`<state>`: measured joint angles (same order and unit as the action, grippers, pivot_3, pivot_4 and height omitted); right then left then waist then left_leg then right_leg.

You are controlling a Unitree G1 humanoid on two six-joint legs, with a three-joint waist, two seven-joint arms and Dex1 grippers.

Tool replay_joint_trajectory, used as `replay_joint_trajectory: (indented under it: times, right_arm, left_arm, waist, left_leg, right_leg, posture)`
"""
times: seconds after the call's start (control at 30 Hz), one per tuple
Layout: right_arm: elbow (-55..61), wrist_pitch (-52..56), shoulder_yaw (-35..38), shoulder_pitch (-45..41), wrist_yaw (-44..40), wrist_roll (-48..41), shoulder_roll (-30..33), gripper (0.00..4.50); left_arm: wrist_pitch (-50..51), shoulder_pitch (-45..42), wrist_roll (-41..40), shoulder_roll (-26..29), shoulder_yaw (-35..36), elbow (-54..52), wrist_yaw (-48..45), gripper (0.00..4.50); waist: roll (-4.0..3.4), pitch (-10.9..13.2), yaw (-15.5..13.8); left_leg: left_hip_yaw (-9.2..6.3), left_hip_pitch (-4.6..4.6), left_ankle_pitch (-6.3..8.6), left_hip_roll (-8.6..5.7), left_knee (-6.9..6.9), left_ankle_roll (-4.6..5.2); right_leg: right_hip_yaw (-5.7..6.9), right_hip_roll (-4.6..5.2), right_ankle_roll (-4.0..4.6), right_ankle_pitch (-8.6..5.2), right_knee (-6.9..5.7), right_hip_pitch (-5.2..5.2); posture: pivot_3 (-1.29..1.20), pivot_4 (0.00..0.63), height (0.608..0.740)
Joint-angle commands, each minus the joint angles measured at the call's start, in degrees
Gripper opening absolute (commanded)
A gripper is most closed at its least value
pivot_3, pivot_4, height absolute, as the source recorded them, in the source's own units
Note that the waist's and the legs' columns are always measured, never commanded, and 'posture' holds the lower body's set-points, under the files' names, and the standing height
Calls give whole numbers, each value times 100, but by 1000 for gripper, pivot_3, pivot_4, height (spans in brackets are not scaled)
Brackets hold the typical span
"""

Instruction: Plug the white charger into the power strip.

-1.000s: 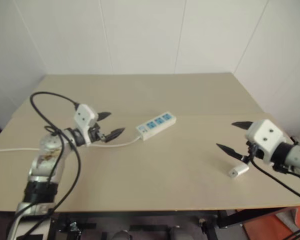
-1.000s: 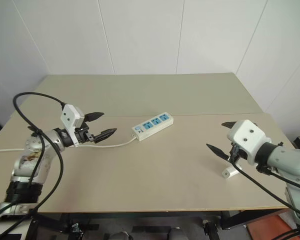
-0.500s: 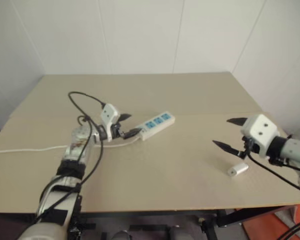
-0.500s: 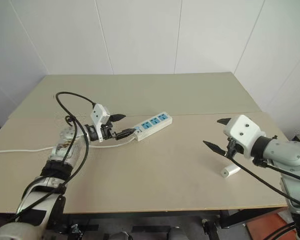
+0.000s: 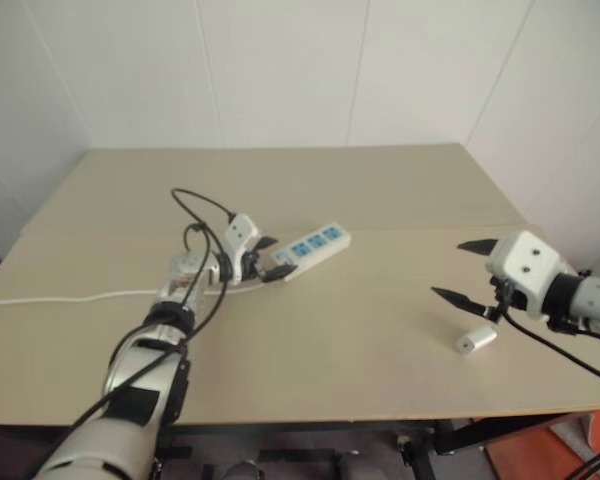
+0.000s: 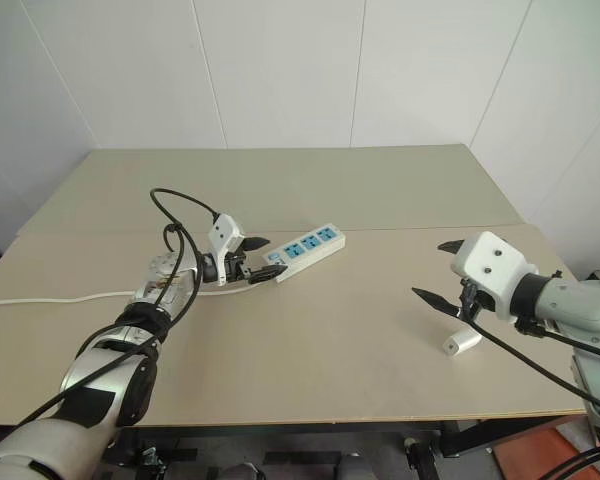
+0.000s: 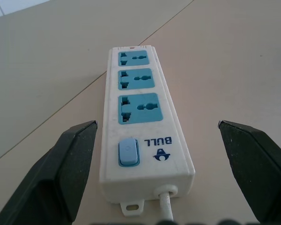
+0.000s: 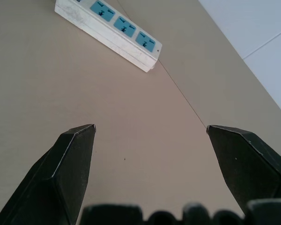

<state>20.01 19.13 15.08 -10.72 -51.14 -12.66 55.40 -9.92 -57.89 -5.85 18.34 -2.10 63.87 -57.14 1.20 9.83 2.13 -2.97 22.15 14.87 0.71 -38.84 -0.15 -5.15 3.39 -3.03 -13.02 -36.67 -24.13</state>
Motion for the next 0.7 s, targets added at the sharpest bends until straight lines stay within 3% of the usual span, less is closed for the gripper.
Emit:
replay_joint_trajectory:
  times: [0.03, 0.53, 0.67, 0.7]
  right_arm:
    - [224, -24, 279, 18, 45, -87, 59, 4476]
    - [479, -3, 444, 296, 115, -88, 15, 4476]
    - [575, 31, 533, 417, 142, -95, 12, 4500]
    - [606, 48, 575, 471, 154, -92, 11, 4500]
  left_arm:
    - [-185, -187, 35, -79, 139, 191, 153, 4500]
    - [-111, -341, 494, -496, 134, 868, 806, 4500]
    - [-111, -370, 544, -541, 167, 920, 839, 3300]
    - [-120, -366, 557, -548, 174, 917, 819, 3287]
  waist:
    - [0, 0, 1]
    - [2, 0, -52]
    - [2, 0, -90]
    - [2, 0, -104]
  left_leg:
    - [0, 0, 0, 0, 0, 0]
    - [-1, 2, 0, -2, -1, 0]
    - [-1, 1, 0, -3, -1, 0]
    - [-1, 1, 0, -3, -2, 0]
  right_leg:
    - [0, 0, 0, 0, -1, 0]
    - [0, 1, -1, 0, 0, 1]
    - [0, 1, -1, 0, 0, 1]
    - [0, 1, -2, 0, 0, 1]
  posture:
    - [0, 150, 740]
    - [0, 150, 740]
    - [0, 150, 740]
    - [0, 150, 740]
